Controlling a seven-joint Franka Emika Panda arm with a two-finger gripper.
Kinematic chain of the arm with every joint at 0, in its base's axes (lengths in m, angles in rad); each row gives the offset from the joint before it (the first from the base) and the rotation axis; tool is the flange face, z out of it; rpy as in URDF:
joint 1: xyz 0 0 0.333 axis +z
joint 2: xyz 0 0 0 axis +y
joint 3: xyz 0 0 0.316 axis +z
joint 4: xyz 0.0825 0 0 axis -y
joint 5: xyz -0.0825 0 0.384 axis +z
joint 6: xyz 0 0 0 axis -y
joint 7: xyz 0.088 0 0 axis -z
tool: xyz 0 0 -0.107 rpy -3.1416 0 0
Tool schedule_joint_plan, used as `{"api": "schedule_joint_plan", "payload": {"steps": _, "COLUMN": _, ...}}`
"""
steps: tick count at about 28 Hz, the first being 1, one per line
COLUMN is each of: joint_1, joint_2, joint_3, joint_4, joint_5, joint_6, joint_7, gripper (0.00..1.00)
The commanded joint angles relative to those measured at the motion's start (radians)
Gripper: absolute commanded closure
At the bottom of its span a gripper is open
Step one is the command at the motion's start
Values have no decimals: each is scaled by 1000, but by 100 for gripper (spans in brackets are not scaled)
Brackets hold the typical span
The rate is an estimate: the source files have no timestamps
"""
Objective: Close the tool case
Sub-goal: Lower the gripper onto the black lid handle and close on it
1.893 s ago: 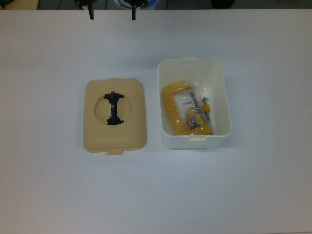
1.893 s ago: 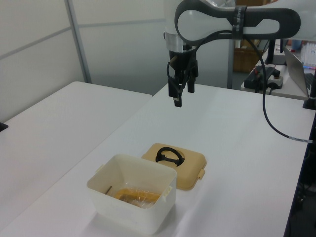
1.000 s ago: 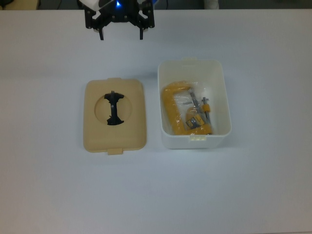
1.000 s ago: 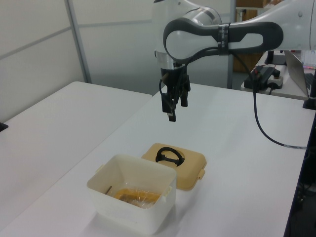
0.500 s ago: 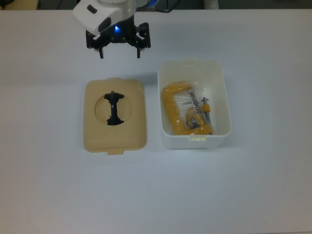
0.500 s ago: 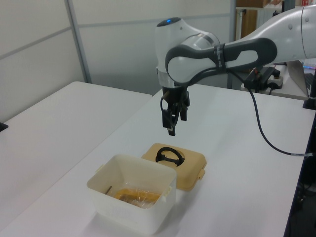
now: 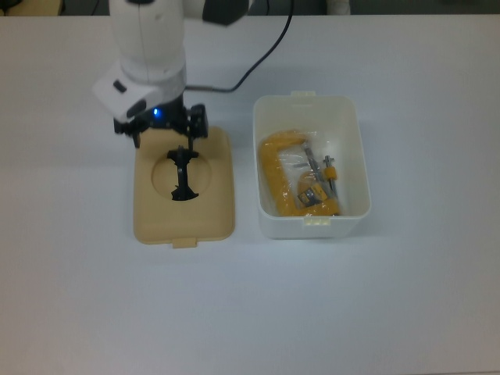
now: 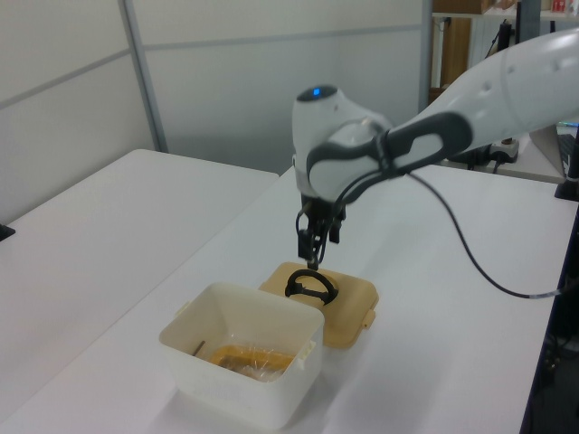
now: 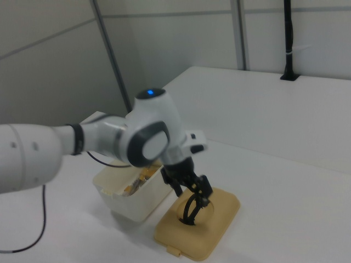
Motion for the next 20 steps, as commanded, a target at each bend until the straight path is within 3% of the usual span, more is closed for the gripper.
{"api": "schedule_joint_plan", "payload": {"steps": 1, "joint_1": -6, "joint_2": 37, "joint_3": -1, "joint_4": 6, "joint_5": -19, "joint_6": 41, "joint_7": -13, "gripper": 0}}
{"api": "schedule_joint_plan", "payload": {"steps": 5, "joint_1": -4, "joint_2": 57, "joint_3": -1, "joint_4": 6, "joint_5": -47, "joint_6": 43, "joint_7": -13, "gripper": 0}}
{"api": "schedule_joint_plan", "payload": {"steps": 12, "joint_1": 5, "joint_2": 57, "joint_3": 0, "joint_4": 3, "joint_5": -45, "joint_6": 41, "joint_7": -10, "gripper": 0}}
{"api": "schedule_joint_plan", "payload": {"steps": 15, "joint_1": 11, "joint_2": 56, "joint_3": 9, "joint_4": 4, "joint_5": -44, "joint_6": 41, "joint_7": -8, "gripper": 8}}
{"api": "schedule_joint_plan", "payload": {"steps": 17, "joint_1": 31, "joint_2": 57, "joint_3": 9, "joint_4": 3, "joint_5": -44, "joint_6": 40, "joint_7": -8, "gripper": 18}}
{"api": "schedule_joint_plan", "payload": {"steps": 18, "joint_1": 37, "joint_2": 59, "joint_3": 9, "joint_4": 4, "joint_5": -42, "joint_6": 41, "joint_7": -10, "gripper": 35}}
{"api": "schedule_joint_plan", "payload": {"steps": 20, "joint_1": 37, "joint_2": 59, "joint_3": 9, "joint_4": 3, "joint_5": -38, "joint_6": 41, "joint_7": -10, "gripper": 59}}
